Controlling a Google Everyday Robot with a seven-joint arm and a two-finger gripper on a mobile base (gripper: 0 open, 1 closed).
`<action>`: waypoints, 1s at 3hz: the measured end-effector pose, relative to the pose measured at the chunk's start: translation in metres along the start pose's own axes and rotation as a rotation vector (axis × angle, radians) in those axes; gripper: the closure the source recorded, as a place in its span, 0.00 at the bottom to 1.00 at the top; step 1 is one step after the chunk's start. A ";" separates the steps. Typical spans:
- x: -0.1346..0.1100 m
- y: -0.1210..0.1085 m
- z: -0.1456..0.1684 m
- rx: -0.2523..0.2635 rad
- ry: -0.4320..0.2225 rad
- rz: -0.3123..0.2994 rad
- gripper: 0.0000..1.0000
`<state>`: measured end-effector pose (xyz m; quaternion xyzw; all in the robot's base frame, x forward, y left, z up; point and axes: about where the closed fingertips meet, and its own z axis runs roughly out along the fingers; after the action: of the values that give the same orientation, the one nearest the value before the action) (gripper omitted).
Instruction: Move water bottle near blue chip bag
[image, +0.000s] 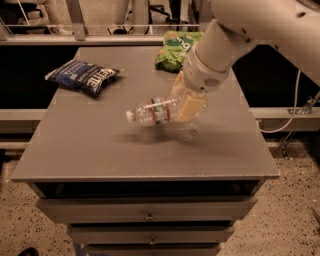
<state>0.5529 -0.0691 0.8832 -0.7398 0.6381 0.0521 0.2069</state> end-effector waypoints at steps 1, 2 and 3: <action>-0.011 -0.053 0.006 0.055 -0.018 -0.037 1.00; -0.026 -0.096 0.017 0.110 -0.049 -0.069 1.00; -0.046 -0.126 0.033 0.149 -0.073 -0.114 1.00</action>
Offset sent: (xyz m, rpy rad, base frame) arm 0.1440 0.0683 0.0281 0.1029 -0.2079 0.0536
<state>0.6728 -0.0022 0.8994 -0.7549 0.5893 0.0196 0.2873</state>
